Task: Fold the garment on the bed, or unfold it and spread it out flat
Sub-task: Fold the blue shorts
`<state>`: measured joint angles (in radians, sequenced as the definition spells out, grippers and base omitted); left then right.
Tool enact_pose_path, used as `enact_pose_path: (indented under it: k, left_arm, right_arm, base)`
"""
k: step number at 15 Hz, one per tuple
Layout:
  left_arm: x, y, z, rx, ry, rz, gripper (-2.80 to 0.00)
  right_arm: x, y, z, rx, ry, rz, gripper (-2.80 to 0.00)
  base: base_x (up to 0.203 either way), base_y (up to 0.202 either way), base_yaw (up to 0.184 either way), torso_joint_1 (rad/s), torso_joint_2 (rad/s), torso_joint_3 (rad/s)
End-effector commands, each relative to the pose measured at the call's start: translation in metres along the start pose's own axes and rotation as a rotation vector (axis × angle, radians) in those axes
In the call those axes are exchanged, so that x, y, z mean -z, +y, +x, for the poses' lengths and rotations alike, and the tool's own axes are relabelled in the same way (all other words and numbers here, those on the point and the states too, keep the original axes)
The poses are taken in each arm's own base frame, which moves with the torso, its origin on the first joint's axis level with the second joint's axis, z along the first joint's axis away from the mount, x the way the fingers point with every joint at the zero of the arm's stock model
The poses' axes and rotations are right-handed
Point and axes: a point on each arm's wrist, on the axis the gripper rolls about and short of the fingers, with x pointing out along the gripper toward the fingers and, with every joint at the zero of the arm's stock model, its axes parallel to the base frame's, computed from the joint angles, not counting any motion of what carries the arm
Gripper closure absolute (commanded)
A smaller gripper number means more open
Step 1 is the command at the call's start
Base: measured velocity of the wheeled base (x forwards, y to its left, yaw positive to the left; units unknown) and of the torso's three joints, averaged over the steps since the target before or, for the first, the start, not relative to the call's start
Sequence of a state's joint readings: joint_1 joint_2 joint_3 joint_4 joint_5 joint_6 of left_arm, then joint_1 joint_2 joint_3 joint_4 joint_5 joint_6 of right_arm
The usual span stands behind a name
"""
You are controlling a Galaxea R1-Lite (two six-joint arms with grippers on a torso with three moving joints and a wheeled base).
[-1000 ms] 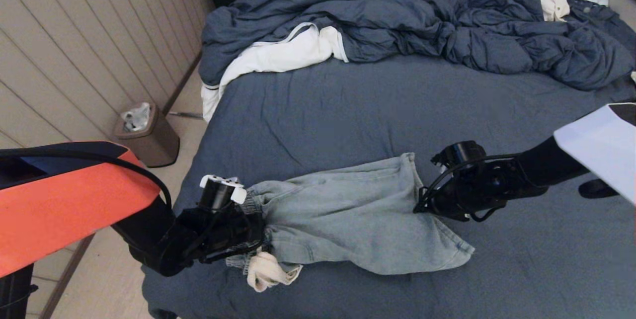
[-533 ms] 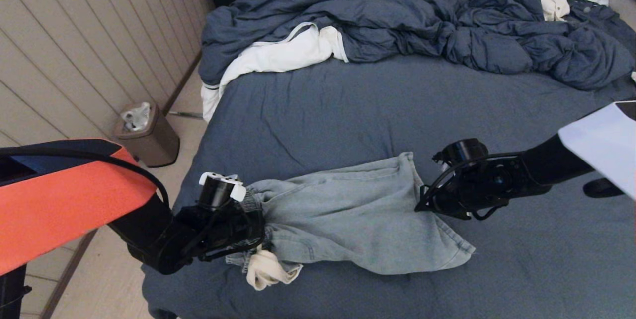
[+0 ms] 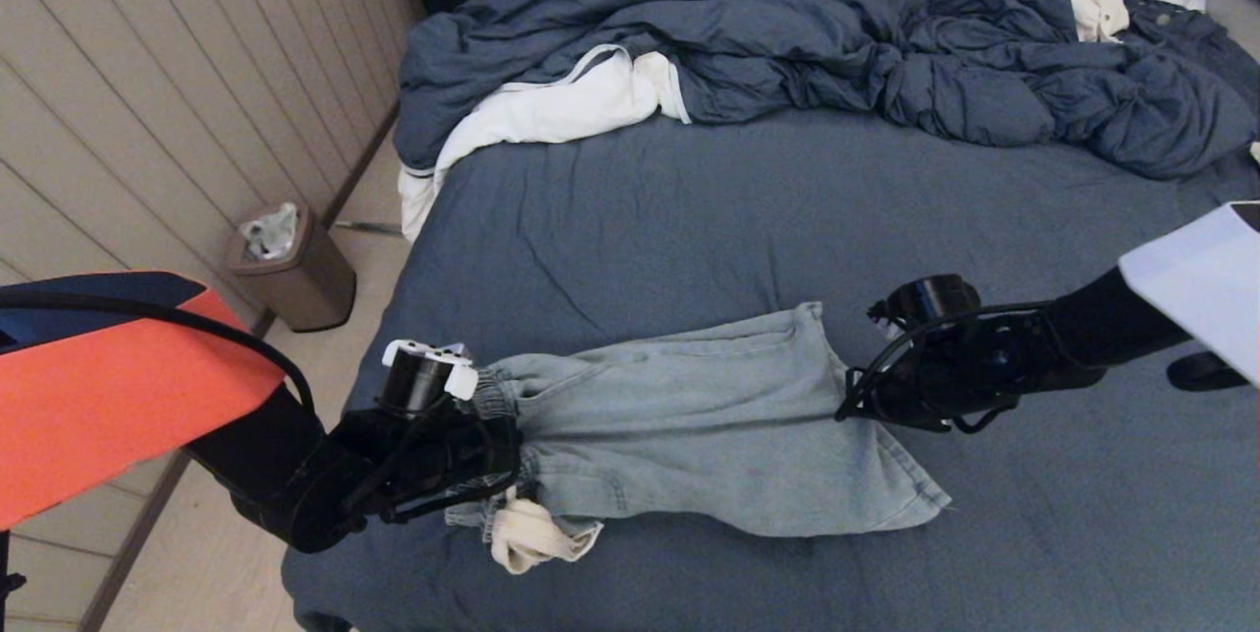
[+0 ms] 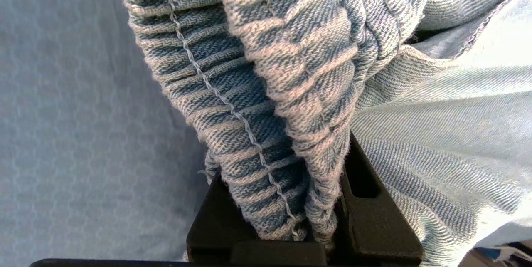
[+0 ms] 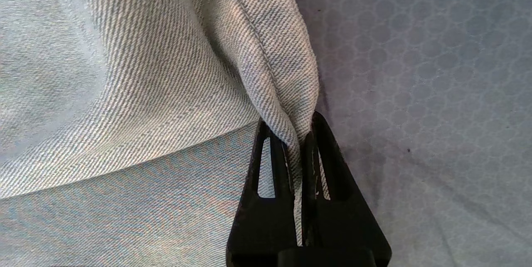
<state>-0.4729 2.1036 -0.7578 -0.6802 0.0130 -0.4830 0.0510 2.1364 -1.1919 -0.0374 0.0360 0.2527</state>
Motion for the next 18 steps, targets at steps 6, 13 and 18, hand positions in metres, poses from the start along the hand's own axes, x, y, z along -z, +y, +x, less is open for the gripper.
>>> enact_pose_path:
  k: [6,13,18]
  left_arm:
    - [0.008,0.006,-0.001,-0.020,0.022,-0.003,0.00]
    - [0.004,0.005,-0.002,-0.009,-0.008,-0.007,0.00]
    - [-0.002,-0.004,-0.004,0.019,-0.038,-0.004,-2.80]
  right_arm:
    - [-0.003,-0.009,0.002,0.018,-0.005,0.015,0.00]
    - [-0.004,-0.013,0.003,0.025,-0.008,0.018,0.00]
    - [-0.001,-0.010,0.003,0.021,0.000,0.013,0.00]
  base:
    - [0.000,0.000,0.000,0.000,0.00,0.000]
    - [0.000,0.000,0.000,0.000,0.00,0.000]
    - [0.000,0.000,0.000,0.000,0.00,0.000]
